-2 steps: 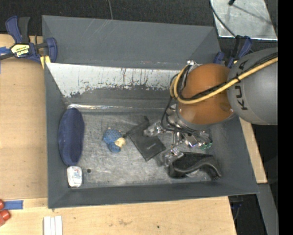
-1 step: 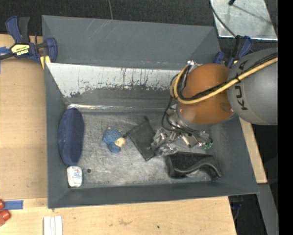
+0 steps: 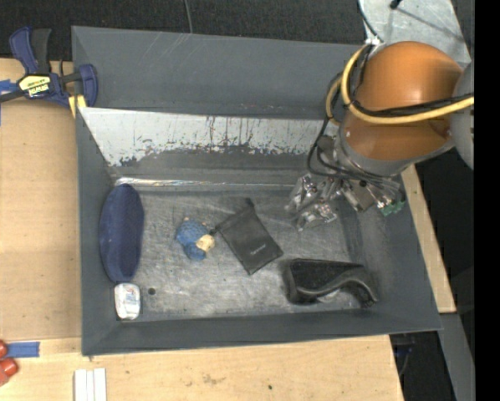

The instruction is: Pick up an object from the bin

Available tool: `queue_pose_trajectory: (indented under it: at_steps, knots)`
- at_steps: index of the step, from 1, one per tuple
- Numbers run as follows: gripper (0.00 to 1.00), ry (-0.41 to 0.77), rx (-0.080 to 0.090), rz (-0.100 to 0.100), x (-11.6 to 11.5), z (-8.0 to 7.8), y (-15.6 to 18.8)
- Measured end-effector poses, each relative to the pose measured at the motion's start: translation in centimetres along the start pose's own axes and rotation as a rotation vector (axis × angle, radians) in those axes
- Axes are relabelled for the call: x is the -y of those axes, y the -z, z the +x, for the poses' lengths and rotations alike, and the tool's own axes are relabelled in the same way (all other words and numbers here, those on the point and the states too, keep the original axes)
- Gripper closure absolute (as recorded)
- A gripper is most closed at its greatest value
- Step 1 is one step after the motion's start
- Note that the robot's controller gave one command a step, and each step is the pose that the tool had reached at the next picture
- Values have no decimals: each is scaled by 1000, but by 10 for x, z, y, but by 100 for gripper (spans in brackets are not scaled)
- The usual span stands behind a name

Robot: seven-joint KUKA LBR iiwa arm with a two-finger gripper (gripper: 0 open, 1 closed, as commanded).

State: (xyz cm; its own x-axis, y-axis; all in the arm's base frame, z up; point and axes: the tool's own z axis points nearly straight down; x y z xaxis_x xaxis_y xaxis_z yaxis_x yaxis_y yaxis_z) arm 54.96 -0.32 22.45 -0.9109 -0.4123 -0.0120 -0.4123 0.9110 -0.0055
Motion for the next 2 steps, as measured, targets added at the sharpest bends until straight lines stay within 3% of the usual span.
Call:
queue_pose_trajectory:
  at_steps: [1,2]
  knots:
    - [0,0,-8,-5,-1,2,-5]
    - [0,73,-11,-6,-13,-9,-30]
